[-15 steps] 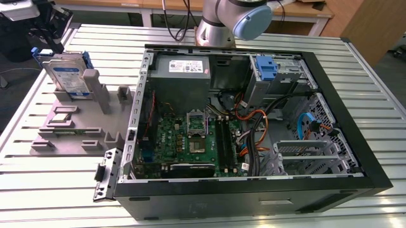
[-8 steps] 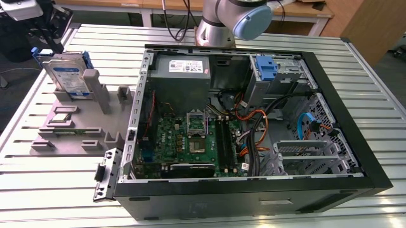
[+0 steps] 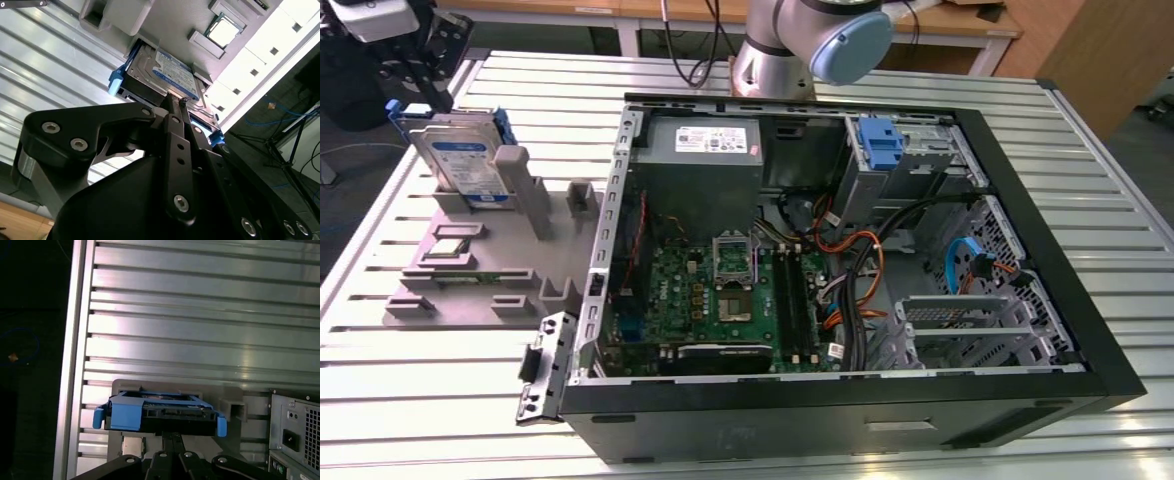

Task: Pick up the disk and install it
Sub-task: 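Pick up the disk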

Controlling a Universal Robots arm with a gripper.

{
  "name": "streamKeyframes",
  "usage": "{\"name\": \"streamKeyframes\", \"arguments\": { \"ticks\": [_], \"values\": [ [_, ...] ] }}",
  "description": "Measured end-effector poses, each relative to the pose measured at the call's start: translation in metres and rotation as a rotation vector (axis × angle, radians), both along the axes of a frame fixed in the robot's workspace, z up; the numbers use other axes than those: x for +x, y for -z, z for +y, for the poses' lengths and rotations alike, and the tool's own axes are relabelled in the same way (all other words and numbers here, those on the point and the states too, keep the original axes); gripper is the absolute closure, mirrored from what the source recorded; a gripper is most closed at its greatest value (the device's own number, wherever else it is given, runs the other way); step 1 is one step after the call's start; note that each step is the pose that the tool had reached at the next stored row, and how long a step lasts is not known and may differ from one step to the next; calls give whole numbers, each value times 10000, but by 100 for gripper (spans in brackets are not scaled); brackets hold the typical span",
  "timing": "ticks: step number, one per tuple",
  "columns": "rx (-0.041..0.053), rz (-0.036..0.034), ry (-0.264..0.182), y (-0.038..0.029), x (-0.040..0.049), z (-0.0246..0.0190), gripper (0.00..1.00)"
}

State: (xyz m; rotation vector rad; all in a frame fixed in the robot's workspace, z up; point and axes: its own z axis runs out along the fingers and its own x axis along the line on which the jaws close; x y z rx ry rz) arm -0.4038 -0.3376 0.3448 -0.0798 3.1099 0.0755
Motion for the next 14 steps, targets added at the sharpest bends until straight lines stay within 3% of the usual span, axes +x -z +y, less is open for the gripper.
{"name": "streamKeyframes", "arguments": {
  "ticks": [5, 14],
  "values": [
    [-1, -1, -275, 1, 0, 0, 89],
    [0, 0, -278, 0, 0, 0, 89]
  ]
}}
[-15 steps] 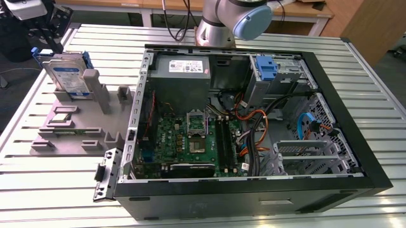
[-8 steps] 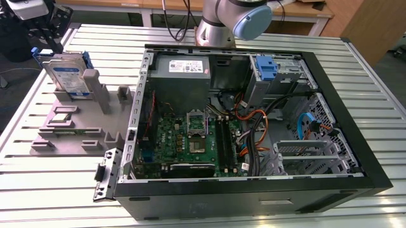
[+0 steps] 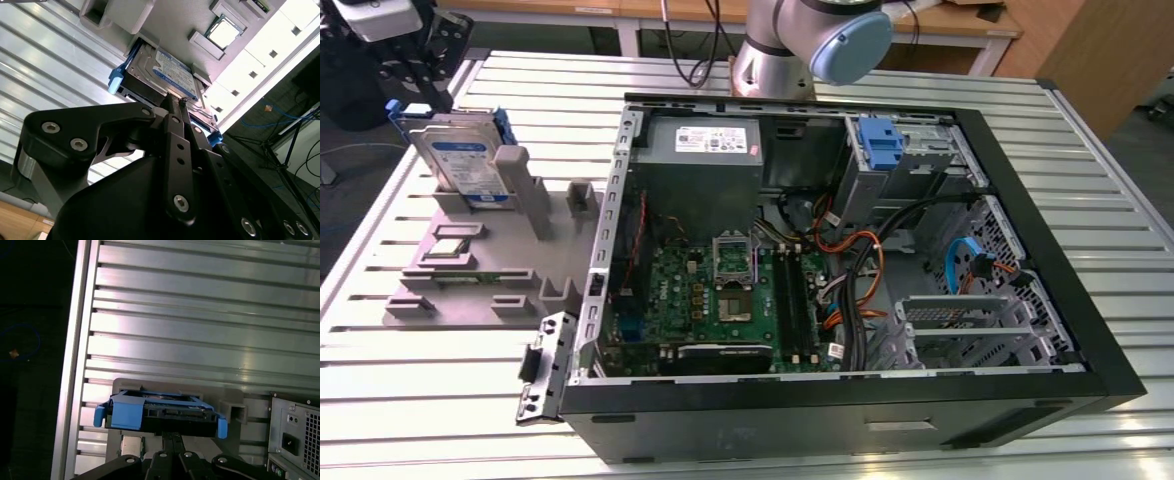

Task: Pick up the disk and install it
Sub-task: 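Pick up the disk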

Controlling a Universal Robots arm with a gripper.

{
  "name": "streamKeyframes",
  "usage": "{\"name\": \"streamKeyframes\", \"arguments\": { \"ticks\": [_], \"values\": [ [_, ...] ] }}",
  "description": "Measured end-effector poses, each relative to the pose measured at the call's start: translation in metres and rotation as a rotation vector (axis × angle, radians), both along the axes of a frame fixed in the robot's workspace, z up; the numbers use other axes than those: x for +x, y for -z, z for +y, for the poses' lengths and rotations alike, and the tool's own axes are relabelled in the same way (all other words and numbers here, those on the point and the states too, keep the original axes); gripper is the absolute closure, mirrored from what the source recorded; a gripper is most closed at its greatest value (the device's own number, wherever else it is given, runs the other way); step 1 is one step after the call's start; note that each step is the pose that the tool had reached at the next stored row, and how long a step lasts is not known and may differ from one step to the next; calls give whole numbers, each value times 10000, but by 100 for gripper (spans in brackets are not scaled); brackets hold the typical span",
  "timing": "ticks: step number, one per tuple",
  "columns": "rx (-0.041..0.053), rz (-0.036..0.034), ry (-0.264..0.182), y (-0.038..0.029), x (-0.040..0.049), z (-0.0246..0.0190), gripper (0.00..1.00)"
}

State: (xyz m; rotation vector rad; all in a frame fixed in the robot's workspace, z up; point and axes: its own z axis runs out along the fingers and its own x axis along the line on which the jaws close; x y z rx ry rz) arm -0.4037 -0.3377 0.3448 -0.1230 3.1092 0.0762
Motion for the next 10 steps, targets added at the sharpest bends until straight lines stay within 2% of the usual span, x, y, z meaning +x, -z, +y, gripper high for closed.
{"name": "streamKeyframes", "arguments": {
  "ticks": [5, 10],
  "values": [
    [0, 0, -76, 1, 0, 0, 89],
    [-1, 1, -531, 3, 0, 0, 89]
  ]
}}
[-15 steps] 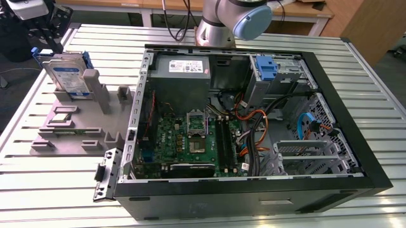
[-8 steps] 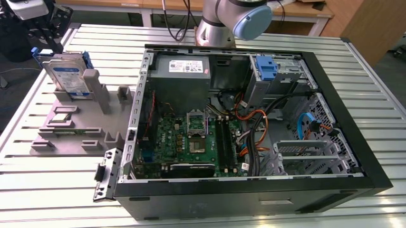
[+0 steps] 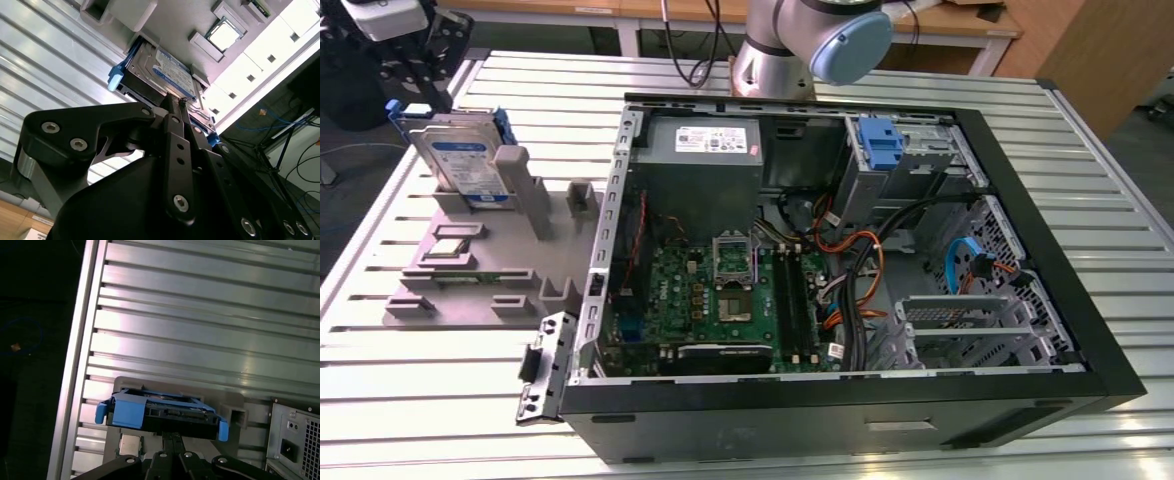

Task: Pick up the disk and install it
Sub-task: 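Pick up the disk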

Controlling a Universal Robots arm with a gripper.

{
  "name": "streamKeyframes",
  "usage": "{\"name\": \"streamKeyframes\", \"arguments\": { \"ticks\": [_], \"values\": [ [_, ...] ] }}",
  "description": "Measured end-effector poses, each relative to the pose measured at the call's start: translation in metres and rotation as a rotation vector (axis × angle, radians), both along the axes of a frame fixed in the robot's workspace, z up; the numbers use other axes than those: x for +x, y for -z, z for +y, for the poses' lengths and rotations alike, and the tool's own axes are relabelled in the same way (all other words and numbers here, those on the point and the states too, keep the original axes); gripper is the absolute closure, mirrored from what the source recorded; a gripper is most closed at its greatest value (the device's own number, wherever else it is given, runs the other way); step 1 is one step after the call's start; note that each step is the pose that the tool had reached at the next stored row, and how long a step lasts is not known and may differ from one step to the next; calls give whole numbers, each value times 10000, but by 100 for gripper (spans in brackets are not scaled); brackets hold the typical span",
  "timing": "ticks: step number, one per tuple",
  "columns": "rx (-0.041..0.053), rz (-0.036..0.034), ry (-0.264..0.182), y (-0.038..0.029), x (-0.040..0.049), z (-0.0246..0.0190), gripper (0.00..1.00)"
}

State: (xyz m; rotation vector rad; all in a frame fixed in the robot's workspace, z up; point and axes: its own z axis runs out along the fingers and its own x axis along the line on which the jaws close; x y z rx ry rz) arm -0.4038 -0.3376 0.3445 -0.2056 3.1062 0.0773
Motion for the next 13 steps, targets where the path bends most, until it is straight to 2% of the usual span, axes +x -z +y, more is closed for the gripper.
{"name": "streamKeyframes", "arguments": {
  "ticks": [8, 13],
  "values": [
    [1, -2, -66, 1, 0, 0, 89],
    [2, -2, -669, 2, 0, 0, 89]
  ]
}}
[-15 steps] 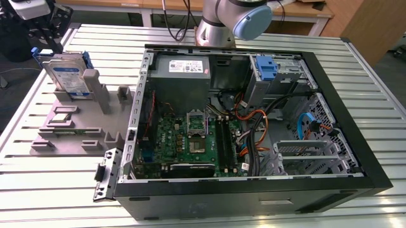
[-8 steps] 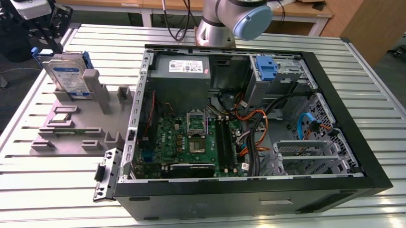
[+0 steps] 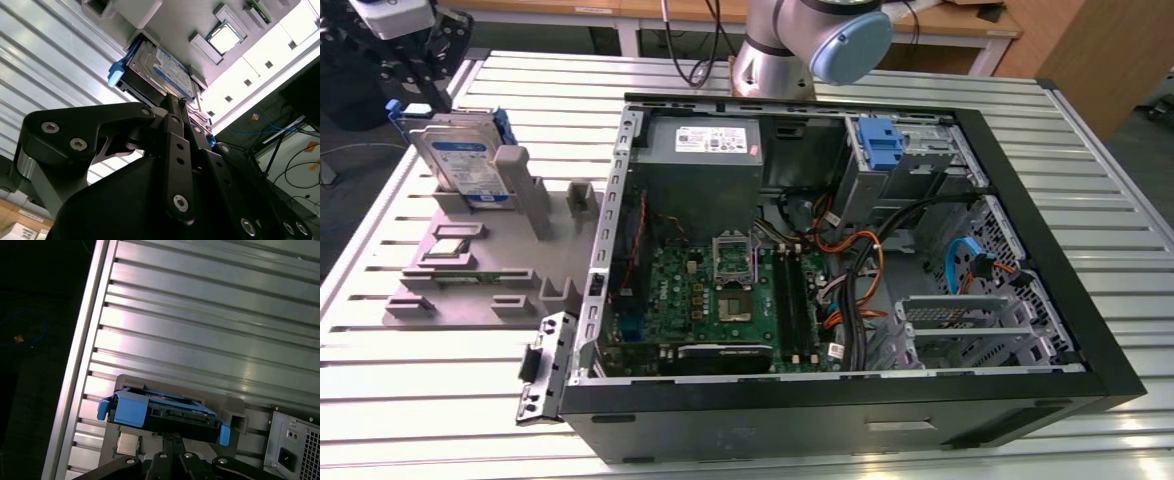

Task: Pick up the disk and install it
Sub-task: 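Pick up the disk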

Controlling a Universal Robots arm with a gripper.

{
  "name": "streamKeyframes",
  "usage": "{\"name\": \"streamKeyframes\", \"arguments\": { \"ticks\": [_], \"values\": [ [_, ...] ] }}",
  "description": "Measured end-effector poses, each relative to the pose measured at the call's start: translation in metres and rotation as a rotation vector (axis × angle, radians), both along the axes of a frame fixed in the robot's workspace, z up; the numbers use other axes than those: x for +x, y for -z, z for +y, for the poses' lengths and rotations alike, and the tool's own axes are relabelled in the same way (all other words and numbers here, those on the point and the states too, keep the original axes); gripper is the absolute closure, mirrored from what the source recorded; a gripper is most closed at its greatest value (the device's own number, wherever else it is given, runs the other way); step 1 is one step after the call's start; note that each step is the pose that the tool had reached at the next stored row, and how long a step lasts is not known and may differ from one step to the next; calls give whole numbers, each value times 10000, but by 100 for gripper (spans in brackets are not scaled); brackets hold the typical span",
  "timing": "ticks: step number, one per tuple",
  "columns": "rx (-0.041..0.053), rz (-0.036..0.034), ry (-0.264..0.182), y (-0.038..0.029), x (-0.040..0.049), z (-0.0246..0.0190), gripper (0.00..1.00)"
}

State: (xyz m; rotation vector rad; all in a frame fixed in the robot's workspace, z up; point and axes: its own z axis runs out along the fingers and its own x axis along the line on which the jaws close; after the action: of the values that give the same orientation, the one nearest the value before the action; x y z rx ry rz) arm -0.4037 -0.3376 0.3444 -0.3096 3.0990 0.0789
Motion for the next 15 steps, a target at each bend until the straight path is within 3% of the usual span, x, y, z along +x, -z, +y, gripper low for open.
{"name": "streamKeyframes", "arguments": {
  "ticks": [7, 15],
  "values": [
    [0, 0, -46, 0, 0, 0, 89],
    [3, 1, -400, 0, 0, 0, 89]
  ]
}}
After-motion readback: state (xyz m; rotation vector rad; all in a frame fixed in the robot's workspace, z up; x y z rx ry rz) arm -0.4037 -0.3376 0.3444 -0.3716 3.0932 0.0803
